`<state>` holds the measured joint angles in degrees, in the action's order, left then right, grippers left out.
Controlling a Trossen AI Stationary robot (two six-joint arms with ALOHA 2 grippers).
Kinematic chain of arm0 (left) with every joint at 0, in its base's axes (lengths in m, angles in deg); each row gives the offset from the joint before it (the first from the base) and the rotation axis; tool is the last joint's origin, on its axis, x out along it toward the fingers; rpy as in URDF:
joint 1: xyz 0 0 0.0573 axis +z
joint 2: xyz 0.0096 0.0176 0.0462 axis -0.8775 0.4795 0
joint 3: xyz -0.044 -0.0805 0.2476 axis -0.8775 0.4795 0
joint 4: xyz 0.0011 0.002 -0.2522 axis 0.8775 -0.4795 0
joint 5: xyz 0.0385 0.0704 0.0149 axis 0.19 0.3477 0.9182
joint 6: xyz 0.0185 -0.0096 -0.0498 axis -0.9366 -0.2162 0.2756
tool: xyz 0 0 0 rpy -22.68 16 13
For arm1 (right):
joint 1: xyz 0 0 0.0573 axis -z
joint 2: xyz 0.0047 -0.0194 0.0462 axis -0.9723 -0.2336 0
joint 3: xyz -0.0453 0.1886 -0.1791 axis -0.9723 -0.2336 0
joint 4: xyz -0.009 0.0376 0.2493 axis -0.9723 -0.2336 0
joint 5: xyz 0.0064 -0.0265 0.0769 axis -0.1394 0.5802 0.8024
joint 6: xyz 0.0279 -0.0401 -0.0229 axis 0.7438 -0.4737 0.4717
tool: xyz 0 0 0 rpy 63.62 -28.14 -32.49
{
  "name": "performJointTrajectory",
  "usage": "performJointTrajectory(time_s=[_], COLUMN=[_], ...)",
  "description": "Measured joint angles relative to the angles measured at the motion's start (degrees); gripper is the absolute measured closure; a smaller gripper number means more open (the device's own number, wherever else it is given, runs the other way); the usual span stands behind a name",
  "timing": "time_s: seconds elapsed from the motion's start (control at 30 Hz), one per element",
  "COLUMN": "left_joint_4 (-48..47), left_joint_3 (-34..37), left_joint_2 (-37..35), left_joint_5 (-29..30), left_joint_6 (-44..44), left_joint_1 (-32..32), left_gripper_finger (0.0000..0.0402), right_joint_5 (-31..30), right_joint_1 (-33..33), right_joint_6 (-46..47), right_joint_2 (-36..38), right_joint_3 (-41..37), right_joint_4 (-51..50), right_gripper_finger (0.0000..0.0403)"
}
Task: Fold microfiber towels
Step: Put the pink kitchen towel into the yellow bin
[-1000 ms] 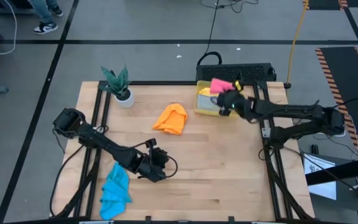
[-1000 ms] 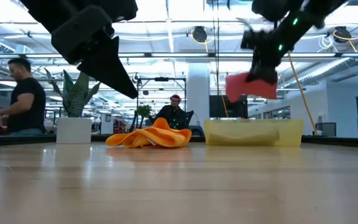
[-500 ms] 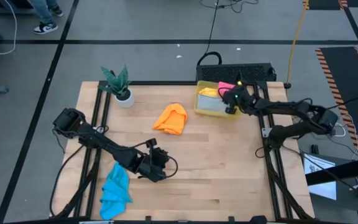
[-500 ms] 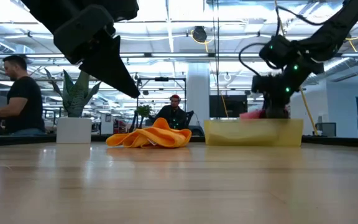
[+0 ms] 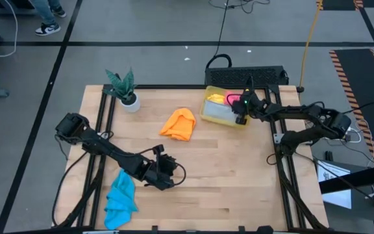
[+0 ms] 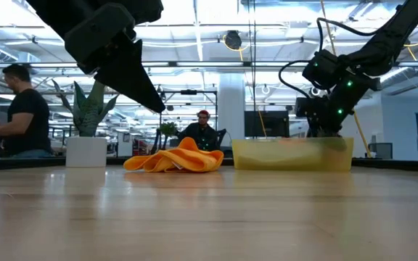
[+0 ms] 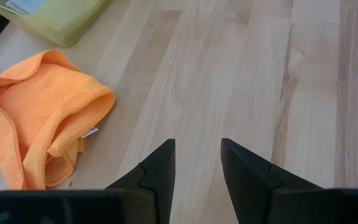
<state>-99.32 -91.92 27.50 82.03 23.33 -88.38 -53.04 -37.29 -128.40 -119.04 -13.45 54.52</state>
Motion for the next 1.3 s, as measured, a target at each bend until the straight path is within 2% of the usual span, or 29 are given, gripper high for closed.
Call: performJointTrajectory(time_s=[0.13, 0.3, 0.4, 0.53, 0.73, 0.87, 1.0, 1.07, 1.23, 1.3], left_joint_4=[0.00, 0.02, 0.02, 0.02, 0.22, 0.32, 0.57, 0.73, 2.25, 2.72], left_joint_3=[0.00, 0.00, 0.00, 0.00, 0.00, 0.00, 0.00, 0.00, 0.00, 0.00], left_joint_2=[0.00, 0.00, 0.00, 0.00, 0.00, 0.00, 0.00, 0.00, 0.00, 0.00], left_joint_5=[0.00, -0.02, -0.02, -0.02, -0.04, -0.07, -0.07, -0.07, -0.07, -0.07], left_joint_6=[-0.04, -0.04, -0.04, -0.02, -0.02, -0.02, -0.02, -0.02, -0.60, -0.99], left_joint_1=[-0.01, 0.00, 0.00, 0.16, 0.37, 0.37, 0.37, 0.43, 0.76, 0.75], left_gripper_finger=[0.0271, 0.0271, 0.0271, 0.0271, 0.0271, 0.0271, 0.0271, 0.0271, 0.0271, 0.0271], right_joint_5=[3.50, 5.04, 5.09, 6.11, 8.51, 8.06, 8.31, 9.37, 15.25, 15.47], right_joint_1=[0.17, 0.16, 0.15, 0.11, 0.08, 0.08, 0.08, 0.40, 2.88, 4.30], right_joint_6=[3.19, 7.21, 9.62, 12.63, 20.87, 25.21, 29.77, 32.71, 37.69, 39.39], right_joint_2=[0.26, 2.17, 3.65, 5.14, 7.68, 10.40, 12.49, 12.40, 6.89, 3.47], right_joint_3=[0.02, 0.30, 1.30, 3.23, 8.19, 8.76, 8.79, 8.56, 6.92, 6.45], right_joint_4=[-1.53, -4.68, -8.21, -12.28, -24.99, -26.20, -22.59, -17.30, -5.31, -2.35], right_gripper_finger=[0.0289, 0.0229, 0.0210, 0.0205, 0.0212, 0.0213, 0.0222, 0.0237, 0.0312, 0.0349])
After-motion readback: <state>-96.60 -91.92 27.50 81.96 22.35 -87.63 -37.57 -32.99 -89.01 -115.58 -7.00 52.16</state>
